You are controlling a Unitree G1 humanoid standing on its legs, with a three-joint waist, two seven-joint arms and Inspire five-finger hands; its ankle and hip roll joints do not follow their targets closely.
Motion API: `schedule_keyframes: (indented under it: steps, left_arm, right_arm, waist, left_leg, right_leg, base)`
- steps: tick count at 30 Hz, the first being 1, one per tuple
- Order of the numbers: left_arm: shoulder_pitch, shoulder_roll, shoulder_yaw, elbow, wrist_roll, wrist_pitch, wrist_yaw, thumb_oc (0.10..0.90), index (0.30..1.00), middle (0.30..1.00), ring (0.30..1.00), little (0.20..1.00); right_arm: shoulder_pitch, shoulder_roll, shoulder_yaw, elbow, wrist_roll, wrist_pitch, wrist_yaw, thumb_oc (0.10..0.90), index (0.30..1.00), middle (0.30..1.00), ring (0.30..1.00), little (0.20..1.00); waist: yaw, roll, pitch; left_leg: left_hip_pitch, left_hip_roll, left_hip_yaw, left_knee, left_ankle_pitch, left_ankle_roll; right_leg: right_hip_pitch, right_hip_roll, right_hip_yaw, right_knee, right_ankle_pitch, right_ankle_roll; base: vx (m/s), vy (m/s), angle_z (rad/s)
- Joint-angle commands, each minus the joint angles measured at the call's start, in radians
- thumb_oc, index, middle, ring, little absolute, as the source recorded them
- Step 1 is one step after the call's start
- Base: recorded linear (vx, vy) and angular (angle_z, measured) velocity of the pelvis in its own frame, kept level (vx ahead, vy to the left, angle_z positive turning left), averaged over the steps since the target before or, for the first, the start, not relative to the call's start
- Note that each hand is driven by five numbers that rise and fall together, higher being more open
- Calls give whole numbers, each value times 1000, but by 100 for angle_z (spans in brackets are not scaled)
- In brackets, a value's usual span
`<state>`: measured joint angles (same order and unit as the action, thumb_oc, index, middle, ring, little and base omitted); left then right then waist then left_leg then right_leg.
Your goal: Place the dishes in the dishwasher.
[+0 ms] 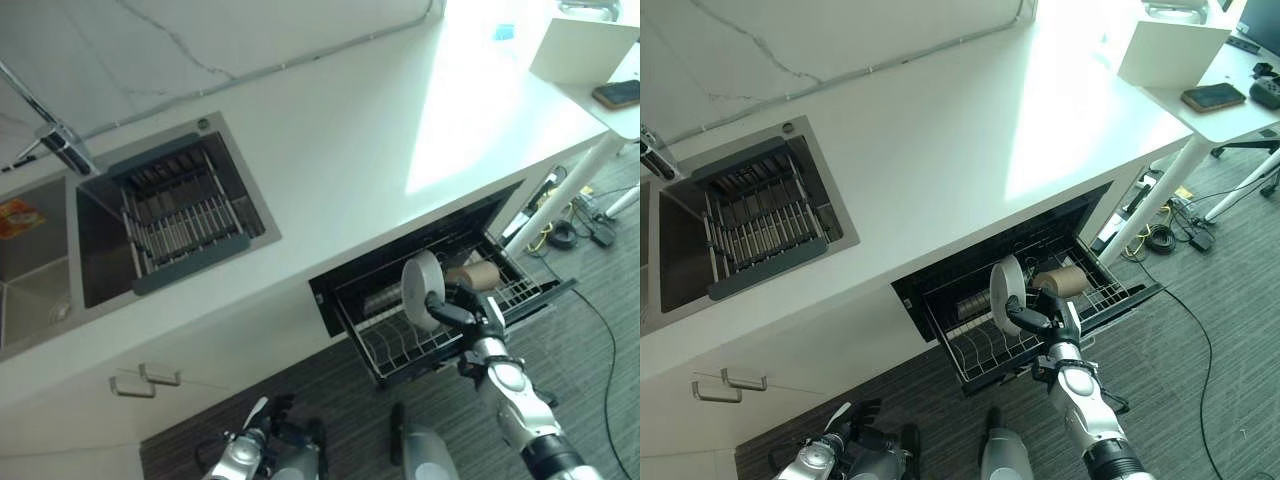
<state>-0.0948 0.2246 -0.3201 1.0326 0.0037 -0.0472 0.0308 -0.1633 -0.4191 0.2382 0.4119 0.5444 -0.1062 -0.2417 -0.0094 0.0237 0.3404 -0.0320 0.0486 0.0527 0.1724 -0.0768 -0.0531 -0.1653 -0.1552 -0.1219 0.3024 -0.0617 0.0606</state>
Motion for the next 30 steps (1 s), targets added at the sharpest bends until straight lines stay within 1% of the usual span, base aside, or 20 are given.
schedule_keyframes:
  steps: [1,2,3,5,6,9,12,13,15,16,18,19,20,21,23,25,26,28,29,30]
  left_arm:
    - [68,27,-48,-2,-29,-16,-18,800,900,900,900,900]
    - [69,30,-49,-5,-33,-24,-22,800,900,900,900,900]
    - [69,34,-49,-14,-36,-33,-30,800,900,900,900,900]
    - [60,41,-71,-34,-47,-35,-41,800,900,900,900,900]
    - [58,41,-73,-34,-48,-37,-41,800,900,900,900,900]
    - [36,42,-100,-28,-63,-63,-33,800,900,900,900,900]
    - [30,42,-117,-25,-70,-73,-29,800,900,900,900,900]
    - [31,43,-123,-24,-76,-82,-28,800,900,900,900,900]
    - [30,43,-127,-26,-77,-87,-33,800,900,900,900,900]
    - [27,46,-132,-34,-73,-81,-41,800,900,900,900,900]
    - [26,50,-145,-44,-64,-81,-47,800,900,900,900,900]
    - [31,49,-151,-47,-60,-88,-51,800,900,900,900,900]
    - [32,51,-160,-50,-51,-103,-68,800,900,900,900,900]
    - [33,51,-166,-53,-51,-110,-70,800,900,900,900,900]
    - [40,49,-184,-69,-41,-137,-79,800,900,900,900,900]
    - [39,49,-193,-78,-39,-149,-95,800,900,900,900,900]
    - [41,51,-202,-89,-40,-163,-107,800,900,900,900,900]
    - [38,53,-209,-103,-52,-176,-118,800,900,900,900,900]
    - [32,56,-212,-119,-62,-182,-127,800,900,900,900,900]
    - [30,64,-215,-146,-68,-180,-139,800,900,900,900,900]
  right_arm:
    - [-135,-29,-18,-76,-115,-126,-89,400,300,300,300,300]
    - [-146,-35,-17,-54,-134,-129,-109,400,300,300,300,300]
    - [-161,-43,-17,-17,-190,-124,-178,400,300,300,300,300]
    - [-204,-53,0,50,-246,-112,-270,400,300,300,300,300]
    - [-212,-52,2,59,-255,-108,-283,400,300,300,300,300]
    - [-274,-55,17,120,-329,-94,-386,400,300,300,300,300]
    - [-315,-56,35,147,-390,-59,-456,400,300,300,300,300]
    - [-337,-60,48,161,-439,-21,-495,400,300,300,300,300]
    - [-357,-66,62,179,-480,8,-509,400,300,300,300,300]
    - [-367,-73,73,196,-516,41,-545,400,300,300,300,300]
    - [-376,-86,84,233,-518,44,-554,400,300,300,300,300]
    - [-381,-88,93,255,-542,46,-565,400,300,300,300,300]
    - [-387,-98,106,264,-590,66,-578,400,300,300,300,300]
    - [-393,-104,115,270,-603,75,-570,400,300,300,300,300]
    - [-402,-110,145,284,-632,117,-526,400,300,300,300,300]
    - [-406,-109,164,302,-651,142,-507,400,300,300,300,300]
    - [-412,-110,182,324,-659,174,-475,400,300,300,300,300]
    - [-418,-111,196,349,-658,215,-436,400,300,300,300,300]
    - [-420,-107,204,375,-636,238,-398,800,900,900,900,900]
    - [-419,-100,206,405,-560,296,-310,800,900,900,900,900]
  waist:
    - [33,-26,-24]
    - [37,-23,-21]
    - [41,-19,-14]
    - [48,-12,1]
    - [49,-10,4]
    - [54,-1,24]
    - [59,7,34]
    - [61,15,37]
    - [62,24,38]
    - [63,31,41]
    - [64,44,43]
    - [64,55,46]
    - [61,69,48]
    - [60,78,49]
    - [58,102,55]
    - [55,115,59]
    - [55,126,63]
    - [54,135,68]
    - [53,141,74]
    - [52,144,78]
  left_leg:
    - [5,16,7,128,-154,10]
    - [4,13,5,128,-154,10]
    - [3,10,1,128,-155,10]
    - [0,3,-4,128,-157,12]
    - [-1,2,-4,128,-157,12]
    - [-13,-1,-8,128,-155,14]
    - [-21,-7,-11,128,-154,15]
    - [-26,-10,-12,128,-154,14]
    - [-32,-14,-15,128,-152,13]
    - [-37,-18,-17,128,-149,12]
    - [-43,-25,-23,128,-148,14]
    - [-46,-29,-23,128,-148,15]
    - [-48,-34,-23,128,-146,14]
    - [-50,-38,-25,128,-146,14]
    - [-54,-49,-25,128,-146,16]
    - [-57,-56,-25,128,-145,18]
    - [-61,-62,-27,128,-145,18]
    - [-66,-68,-26,128,-143,20]
    - [-70,-71,-25,128,-143,22]
    - [-74,-72,-24,128,-142,23]
  right_leg:
    - [40,-49,-7,-2,-79,59]
    - [39,-51,-8,-2,-77,60]
    - [34,-56,-10,-2,-72,62]
    - [25,-62,-12,-2,-67,63]
    - [23,-63,-12,-2,-67,62]
    - [8,-66,-17,-2,-61,59]
    - [2,-68,-22,-2,-60,58]
    - [-2,-71,-24,-2,-59,56]
    - [-6,-74,-26,-2,-57,56]
    - [-8,-78,-25,-2,-54,57]
    - [-12,-84,-25,-2,-54,57]
    - [-15,-87,-24,-2,-54,57]
    - [-19,-92,-23,-2,-52,59]
    - [-21,-96,-22,-2,-52,59]
    - [-27,-105,-16,-2,-51,60]
    - [-33,-110,-12,-2,-48,61]
    - [-38,-114,-9,-2,-46,63]
    - [-42,-118,-5,-2,-44,64]
    - [-48,-121,-4,-2,-40,65]
    - [-51,-123,-3,-2,-38,65]
  base:
    - [0,0,0]
    - [0,33,9]
    - [-5,44,11]
    - [-17,45,11]
    - [-36,24,7]
    - [-74,-3,4]
    - [-42,7,8]
    - [-39,33,8]
    - [-35,31,13]
    - [-24,17,18]
    - [-33,20,15]
    - [-41,58,12]
    - [-30,83,11]
    - [-19,106,8]
    - [-15,95,4]
    - [-16,76,2]
    - [-17,82,4]
    - [-24,62,6]
    - [-42,42,9]
    - [-49,25,13]
